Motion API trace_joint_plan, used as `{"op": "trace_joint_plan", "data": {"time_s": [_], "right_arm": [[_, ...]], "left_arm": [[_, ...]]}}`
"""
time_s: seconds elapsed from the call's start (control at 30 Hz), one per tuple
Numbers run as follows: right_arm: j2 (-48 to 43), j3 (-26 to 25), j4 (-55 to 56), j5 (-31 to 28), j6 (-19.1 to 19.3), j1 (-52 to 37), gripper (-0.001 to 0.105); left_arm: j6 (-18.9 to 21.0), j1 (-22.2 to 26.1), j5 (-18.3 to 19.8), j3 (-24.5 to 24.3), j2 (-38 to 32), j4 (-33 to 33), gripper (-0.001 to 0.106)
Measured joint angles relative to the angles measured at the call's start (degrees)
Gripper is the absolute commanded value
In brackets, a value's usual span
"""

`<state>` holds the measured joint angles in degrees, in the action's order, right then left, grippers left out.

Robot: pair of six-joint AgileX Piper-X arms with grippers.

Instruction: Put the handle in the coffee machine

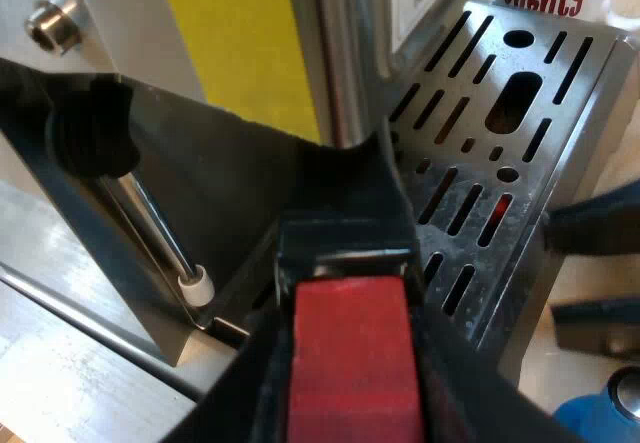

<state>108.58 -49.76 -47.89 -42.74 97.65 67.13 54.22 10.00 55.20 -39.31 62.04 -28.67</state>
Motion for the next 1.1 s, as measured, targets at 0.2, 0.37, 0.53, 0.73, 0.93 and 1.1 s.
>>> {"op": "trace_joint_plan", "data": {"time_s": [0.2, 0.37, 0.53, 0.73, 0.93, 1.1], "right_arm": [[1.36, -2.25, -4.43, -0.39, 0.00, -2.88, 0.044], [2.55, -5.66, -4.69, -0.53, 1.29, -4.41, 0.044], [5.28, -9.21, -6.11, -2.93, 3.11, -4.87, 0.044], [8.93, -12.99, -9.58, -6.52, 5.75, -5.62, 0.044], [10.10, -13.61, -13.22, -7.73, 7.09, -6.57, 0.044], [10.10, -14.62, -14.22, -7.87, 9.56, -6.91, 0.044]], "left_arm": [[0.00, 0.00, 0.00, 0.00, 0.00, 0.00, 0.000], [0.00, 0.00, 0.00, 0.00, 0.00, 0.00, 0.000], [0.00, 0.00, 0.00, 0.00, 0.00, 0.00, 0.000], [0.00, 0.00, 0.00, 0.00, 0.00, 0.00, 0.000], [0.00, 0.00, 0.00, 0.00, 0.00, 0.00, 0.000], [0.00, 0.00, 0.00, 0.00, 0.00, 0.00, 0.000]]}}
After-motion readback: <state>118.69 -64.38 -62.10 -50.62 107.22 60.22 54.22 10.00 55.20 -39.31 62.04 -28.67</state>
